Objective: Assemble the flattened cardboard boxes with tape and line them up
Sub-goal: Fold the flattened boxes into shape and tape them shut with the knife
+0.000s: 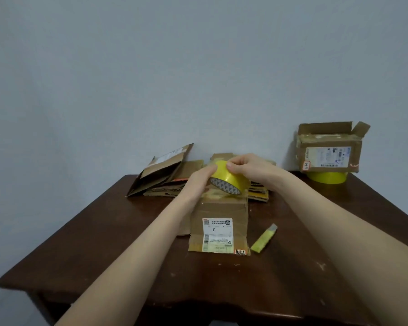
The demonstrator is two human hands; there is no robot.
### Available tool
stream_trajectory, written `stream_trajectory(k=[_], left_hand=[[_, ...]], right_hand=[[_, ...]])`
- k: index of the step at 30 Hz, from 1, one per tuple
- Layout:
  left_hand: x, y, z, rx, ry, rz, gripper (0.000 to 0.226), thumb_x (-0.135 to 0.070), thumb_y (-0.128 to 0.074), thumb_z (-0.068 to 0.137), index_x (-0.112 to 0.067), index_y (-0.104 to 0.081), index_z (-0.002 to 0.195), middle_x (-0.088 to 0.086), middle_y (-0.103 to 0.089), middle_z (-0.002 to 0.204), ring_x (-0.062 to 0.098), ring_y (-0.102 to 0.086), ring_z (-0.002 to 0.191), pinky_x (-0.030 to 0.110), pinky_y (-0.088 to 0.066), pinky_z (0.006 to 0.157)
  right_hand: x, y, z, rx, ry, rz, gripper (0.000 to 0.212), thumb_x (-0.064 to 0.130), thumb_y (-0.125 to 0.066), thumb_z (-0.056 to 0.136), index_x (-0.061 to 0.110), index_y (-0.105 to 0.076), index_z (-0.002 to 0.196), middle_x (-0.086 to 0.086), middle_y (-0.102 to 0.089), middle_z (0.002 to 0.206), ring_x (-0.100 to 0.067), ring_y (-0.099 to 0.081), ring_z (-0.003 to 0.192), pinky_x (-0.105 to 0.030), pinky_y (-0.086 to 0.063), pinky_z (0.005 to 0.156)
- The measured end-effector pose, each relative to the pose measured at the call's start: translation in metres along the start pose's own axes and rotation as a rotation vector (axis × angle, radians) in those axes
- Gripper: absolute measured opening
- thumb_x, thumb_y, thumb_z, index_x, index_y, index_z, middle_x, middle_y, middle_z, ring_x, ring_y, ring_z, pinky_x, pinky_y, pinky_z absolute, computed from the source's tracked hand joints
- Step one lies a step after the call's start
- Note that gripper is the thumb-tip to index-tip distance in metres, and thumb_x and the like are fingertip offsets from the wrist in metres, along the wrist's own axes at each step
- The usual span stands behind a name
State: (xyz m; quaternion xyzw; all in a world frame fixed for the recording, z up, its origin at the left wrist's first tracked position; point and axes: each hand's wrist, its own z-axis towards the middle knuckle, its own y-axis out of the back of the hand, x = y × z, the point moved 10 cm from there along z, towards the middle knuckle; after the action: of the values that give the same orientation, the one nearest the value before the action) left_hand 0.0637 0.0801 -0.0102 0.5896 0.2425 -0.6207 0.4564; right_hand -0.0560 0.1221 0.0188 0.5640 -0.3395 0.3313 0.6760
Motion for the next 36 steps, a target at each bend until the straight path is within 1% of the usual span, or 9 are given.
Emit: stream_trajectory(k=[3,8,14,18,21,24,29,32,36], left_hand=[[-0.011,0.008,-0.001,-0.089,-0.091,0.04,0.024,-0.033,-0.055,0.093,-0.026,-0.065,0.114,-0.004,-0.066,0.111,0.011,-0.059,0.1,0.023,-0.046,0.08],[-0.011,0.001,-0.001,-0.055,-0.215,0.262,0.068,-0.06,-0.063,0.071,-0.037,-0.049,0.134,0.001,-0.057,0.129,0.015,-0.054,0.116,0.036,-0.045,0.099],[-0.005,0.001,0.008,-0.002,-0.131,0.141,0.059,-0.031,-0.066,0.088,-0.028,-0.041,0.141,0.0,-0.05,0.137,0.013,-0.05,0.123,0.018,-0.043,0.09],[0.004,0.006,0.017,-0.029,-0.051,0.091,0.06,-0.032,-0.06,0.092,-0.022,-0.036,0.146,0.003,-0.046,0.141,0.017,-0.047,0.126,0.034,-0.042,0.104],[-0.003,0.001,0.016,-0.035,-0.059,0.093,0.05,-0.029,-0.051,0.097,-0.025,-0.037,0.145,-0.001,-0.046,0.14,0.011,-0.045,0.121,0.025,-0.041,0.096],[-0.019,0.002,0.011,-0.111,-0.24,0.256,0.039,-0.03,-0.045,0.1,-0.027,-0.046,0.139,-0.002,-0.044,0.143,0.01,-0.04,0.13,0.022,-0.033,0.101],[-0.035,0.006,0.008,-0.274,-0.352,0.407,0.025,-0.029,-0.074,0.08,-0.028,-0.07,0.104,-0.006,-0.057,0.127,0.009,-0.05,0.12,0.026,-0.037,0.1],[-0.043,0.025,0.01,-0.431,-0.297,0.316,0.01,-0.024,-0.075,0.077,-0.028,-0.066,0.075,-0.009,-0.067,0.097,0.014,-0.06,0.101,0.029,-0.044,0.09],[-0.034,0.038,0.016,-0.515,-0.152,0.277,0.013,-0.033,-0.068,0.081,-0.024,-0.065,0.071,-0.006,-0.069,0.078,0.015,-0.065,0.08,0.04,-0.052,0.082]], right_hand=[[0.005,-0.002,0.001,0.0,-0.006,0.0,0.024,0.032,-0.051,0.099,0.019,-0.07,0.093,0.004,-0.064,0.089,-0.012,-0.056,0.084,-0.027,-0.043,0.074],[0.0,0.007,0.005,-0.134,-0.122,0.123,0.021,0.032,-0.053,0.098,0.016,-0.065,0.1,-0.007,-0.063,0.107,-0.02,-0.058,0.095,-0.031,-0.045,0.081],[-0.027,0.006,0.012,-0.07,-0.218,0.428,0.052,0.049,-0.035,0.101,0.009,-0.067,0.107,-0.008,-0.071,0.104,-0.022,-0.065,0.099,-0.036,-0.05,0.085],[-0.045,0.005,0.005,0.032,-0.179,0.478,0.028,0.012,-0.043,0.096,0.018,-0.071,0.098,0.002,-0.074,0.098,-0.014,-0.064,0.097,-0.032,-0.048,0.092],[-0.045,-0.001,0.001,0.086,-0.12,0.395,0.038,-0.008,-0.041,0.092,0.012,-0.068,0.11,-0.001,-0.07,0.106,-0.013,-0.065,0.096,-0.027,-0.051,0.088],[-0.043,0.007,0.007,-0.019,-0.055,0.309,0.03,-0.003,-0.052,0.09,0.017,-0.072,0.1,-0.009,-0.07,0.108,-0.026,-0.065,0.103,-0.043,-0.047,0.102],[-0.025,0.009,0.013,-0.084,-0.004,0.308,0.024,0.004,-0.056,0.092,0.022,-0.071,0.089,0.0,-0.07,0.088,-0.014,-0.062,0.083,-0.035,-0.049,0.088],[-0.004,0.015,0.013,-0.176,0.059,0.216,0.021,0.007,-0.056,0.093,0.016,-0.072,0.103,0.004,-0.067,0.089,-0.007,-0.056,0.08,-0.022,-0.047,0.075],[0.014,0.018,0.014,-0.183,0.128,0.109,0.037,0.025,-0.068,0.088,0.017,-0.063,0.124,-0.001,-0.063,0.114,-0.007,-0.056,0.097,-0.016,-0.043,0.075]])
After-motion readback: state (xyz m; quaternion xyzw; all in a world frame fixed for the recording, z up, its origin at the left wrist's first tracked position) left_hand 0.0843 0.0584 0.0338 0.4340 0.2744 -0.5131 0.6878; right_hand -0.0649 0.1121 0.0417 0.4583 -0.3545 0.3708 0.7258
